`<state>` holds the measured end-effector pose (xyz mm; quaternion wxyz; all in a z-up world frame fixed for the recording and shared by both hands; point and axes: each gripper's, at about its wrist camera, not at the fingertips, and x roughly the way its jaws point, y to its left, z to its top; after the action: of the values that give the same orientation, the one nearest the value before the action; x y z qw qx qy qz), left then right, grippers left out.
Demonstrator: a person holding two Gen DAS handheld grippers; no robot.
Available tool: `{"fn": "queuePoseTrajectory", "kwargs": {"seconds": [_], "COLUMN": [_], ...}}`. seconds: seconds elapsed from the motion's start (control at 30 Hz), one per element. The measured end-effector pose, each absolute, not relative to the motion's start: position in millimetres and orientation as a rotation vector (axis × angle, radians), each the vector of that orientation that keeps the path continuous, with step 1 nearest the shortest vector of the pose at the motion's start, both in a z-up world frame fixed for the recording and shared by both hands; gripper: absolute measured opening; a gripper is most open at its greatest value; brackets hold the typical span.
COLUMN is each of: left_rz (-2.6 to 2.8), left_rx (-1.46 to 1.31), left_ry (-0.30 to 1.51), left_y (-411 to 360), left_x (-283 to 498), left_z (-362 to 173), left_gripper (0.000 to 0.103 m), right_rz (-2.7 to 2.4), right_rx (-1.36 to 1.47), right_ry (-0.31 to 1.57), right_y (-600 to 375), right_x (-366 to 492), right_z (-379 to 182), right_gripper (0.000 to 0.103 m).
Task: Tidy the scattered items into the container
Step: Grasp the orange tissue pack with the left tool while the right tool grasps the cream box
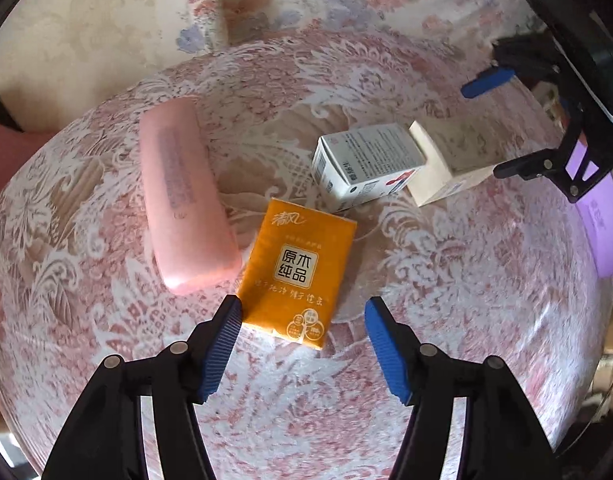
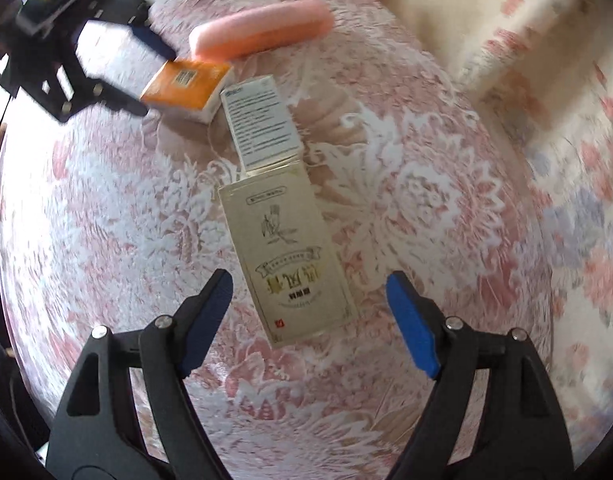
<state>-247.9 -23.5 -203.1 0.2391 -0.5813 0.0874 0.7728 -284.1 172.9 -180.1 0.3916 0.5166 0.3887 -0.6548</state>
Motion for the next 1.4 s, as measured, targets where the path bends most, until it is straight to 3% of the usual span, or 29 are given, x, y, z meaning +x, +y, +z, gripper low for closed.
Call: {"fn": "queuePoseTrajectory", "kwargs": {"seconds": [0.57, 0.73, 1.0, 1.4], "left_rz": [2.017, 2.057, 2.257, 2.45], "left_rx": [-1.632, -1.663, -1.752, -1.805], "left_ry": [0.287, 0.259, 0.107, -0.117], "left_y": [-15.6, -11.8, -7.0, 14.2], "left_x": [-258.7, -258.7, -249.3, -231.4], "left_z": [-218.8, -224.7, -226.9, -221.6], "left_gripper": [0.064, 0.055, 0.053, 0.053], "right_rz": [-1.649, -1.68, -1.903, -2.354], "right_rx": [1.349, 1.39, 1.526, 1.774], "right_ry": [0.974, 0.928, 0.678, 0.219], "right_y": [169.9, 172.2, 182.6, 208.3], "right_x": [-288.5, -286.4, -284.2, -261.5], "right_z": [-201.3, -206.4, -202.8, -198.6], "right_gripper": [0.081, 0.068, 0.058, 0.057]}}
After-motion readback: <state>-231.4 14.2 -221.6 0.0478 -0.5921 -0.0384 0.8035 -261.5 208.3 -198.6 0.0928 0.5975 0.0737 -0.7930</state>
